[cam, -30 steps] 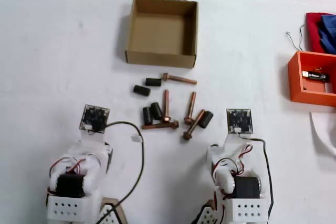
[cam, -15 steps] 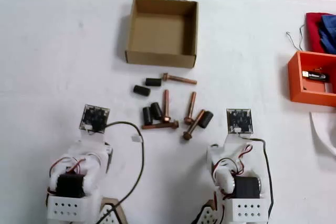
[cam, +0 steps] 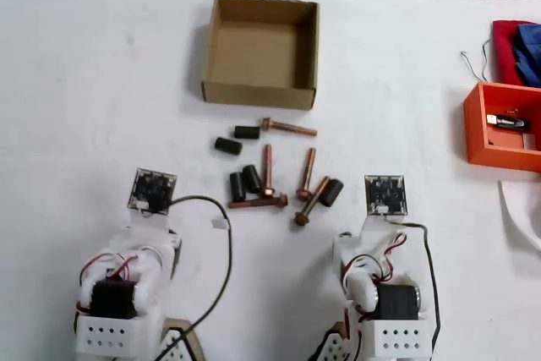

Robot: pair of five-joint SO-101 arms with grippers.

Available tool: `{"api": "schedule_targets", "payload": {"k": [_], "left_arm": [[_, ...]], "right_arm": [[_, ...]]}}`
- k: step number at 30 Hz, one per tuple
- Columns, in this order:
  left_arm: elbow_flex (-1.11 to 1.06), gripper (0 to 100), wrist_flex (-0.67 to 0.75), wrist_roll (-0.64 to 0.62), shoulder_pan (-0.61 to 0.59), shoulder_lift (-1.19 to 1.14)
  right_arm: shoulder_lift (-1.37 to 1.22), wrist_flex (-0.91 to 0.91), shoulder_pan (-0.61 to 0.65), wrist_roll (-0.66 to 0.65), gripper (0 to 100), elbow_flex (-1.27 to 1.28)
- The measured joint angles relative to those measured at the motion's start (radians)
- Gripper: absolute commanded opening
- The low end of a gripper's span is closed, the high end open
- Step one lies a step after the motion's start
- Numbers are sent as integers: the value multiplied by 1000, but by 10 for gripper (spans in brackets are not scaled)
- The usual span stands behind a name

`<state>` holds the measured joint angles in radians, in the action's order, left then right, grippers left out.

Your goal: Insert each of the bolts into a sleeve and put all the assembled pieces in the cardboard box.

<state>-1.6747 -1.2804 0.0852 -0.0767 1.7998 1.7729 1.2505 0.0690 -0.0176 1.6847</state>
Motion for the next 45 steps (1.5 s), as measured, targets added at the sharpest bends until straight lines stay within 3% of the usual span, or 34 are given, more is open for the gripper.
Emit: {"api": "schedule_targets", "payload": {"k": [18,26,39,45], "left_arm": [[0,65,0,0,0,0],[0,65,0,0,0,0],[0,65,0,0,0,0],[0,65,0,0,0,0]], "right_arm": [[0,0,0,0,80,0],[0,0,132,0,78,0],[0,-15,189,-9,80,0],[0,-109,189,-9,80,0]]}}
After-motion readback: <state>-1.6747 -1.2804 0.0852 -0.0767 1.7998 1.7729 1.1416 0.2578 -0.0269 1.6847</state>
